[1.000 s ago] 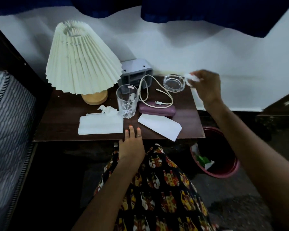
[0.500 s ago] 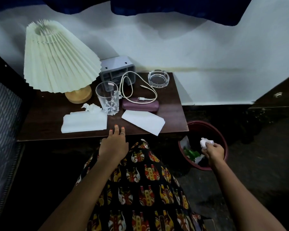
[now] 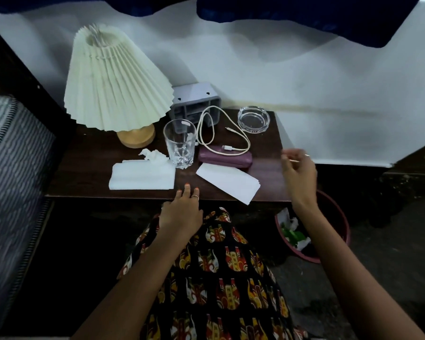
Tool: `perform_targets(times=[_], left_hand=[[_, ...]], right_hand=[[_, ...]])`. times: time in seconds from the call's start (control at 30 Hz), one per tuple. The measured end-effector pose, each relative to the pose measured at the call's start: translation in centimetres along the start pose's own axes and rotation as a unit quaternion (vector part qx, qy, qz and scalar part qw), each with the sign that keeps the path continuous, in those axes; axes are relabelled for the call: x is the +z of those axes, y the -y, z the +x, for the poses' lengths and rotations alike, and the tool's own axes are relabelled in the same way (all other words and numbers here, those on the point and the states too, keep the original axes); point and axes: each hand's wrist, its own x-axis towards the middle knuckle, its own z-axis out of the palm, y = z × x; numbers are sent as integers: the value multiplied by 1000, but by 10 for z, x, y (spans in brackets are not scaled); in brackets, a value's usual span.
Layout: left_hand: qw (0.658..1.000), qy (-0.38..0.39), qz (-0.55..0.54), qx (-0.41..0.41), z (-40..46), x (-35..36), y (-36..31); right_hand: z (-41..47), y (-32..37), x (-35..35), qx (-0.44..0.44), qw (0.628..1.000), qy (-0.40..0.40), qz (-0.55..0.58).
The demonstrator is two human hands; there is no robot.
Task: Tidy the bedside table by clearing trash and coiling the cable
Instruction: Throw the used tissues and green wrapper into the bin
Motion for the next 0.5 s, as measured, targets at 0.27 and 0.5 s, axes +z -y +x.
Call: perform_targets(times=[0.27,0.5], left_hand=[[999,-9,-46,-3,-7,0,22],[995,-21,-90,-25,-13,-3,43]], right_hand=[[-36,78,110,-260,924,271,-69],[-46,89,200,-273,809,448,-266]])
